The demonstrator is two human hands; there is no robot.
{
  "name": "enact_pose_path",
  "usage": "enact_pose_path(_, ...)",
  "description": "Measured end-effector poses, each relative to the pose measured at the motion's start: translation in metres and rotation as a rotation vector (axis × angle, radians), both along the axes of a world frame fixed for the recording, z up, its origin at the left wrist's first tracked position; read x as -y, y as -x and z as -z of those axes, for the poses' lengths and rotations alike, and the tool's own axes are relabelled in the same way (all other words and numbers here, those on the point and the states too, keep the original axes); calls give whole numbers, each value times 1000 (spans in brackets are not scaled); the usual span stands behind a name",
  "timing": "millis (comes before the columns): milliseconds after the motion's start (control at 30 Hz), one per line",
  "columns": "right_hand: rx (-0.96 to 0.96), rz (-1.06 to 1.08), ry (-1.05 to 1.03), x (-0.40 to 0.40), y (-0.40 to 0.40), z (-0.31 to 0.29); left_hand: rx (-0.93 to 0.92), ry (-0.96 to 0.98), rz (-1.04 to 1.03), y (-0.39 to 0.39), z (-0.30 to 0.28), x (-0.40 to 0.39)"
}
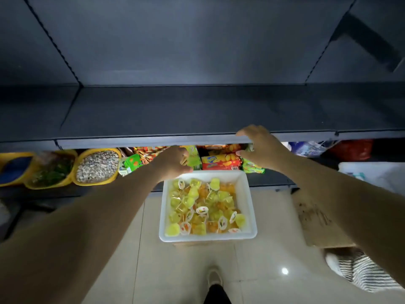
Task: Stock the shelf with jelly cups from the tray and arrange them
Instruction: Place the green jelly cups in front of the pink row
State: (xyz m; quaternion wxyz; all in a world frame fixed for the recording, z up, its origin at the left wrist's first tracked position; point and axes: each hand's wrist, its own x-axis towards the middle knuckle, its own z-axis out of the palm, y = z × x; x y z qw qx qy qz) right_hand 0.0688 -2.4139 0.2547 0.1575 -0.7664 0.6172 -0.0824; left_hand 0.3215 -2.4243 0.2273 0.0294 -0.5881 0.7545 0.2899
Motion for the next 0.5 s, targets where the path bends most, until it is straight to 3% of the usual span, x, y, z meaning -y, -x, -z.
enact_pose_path(233, 41, 56, -364, -7, 32, 169, -22, -304, -169, 14, 169, -21)
enact_pose_path(500, 107, 258, -688, -4, 44, 337, -31, -374, -572, 27, 309, -2)
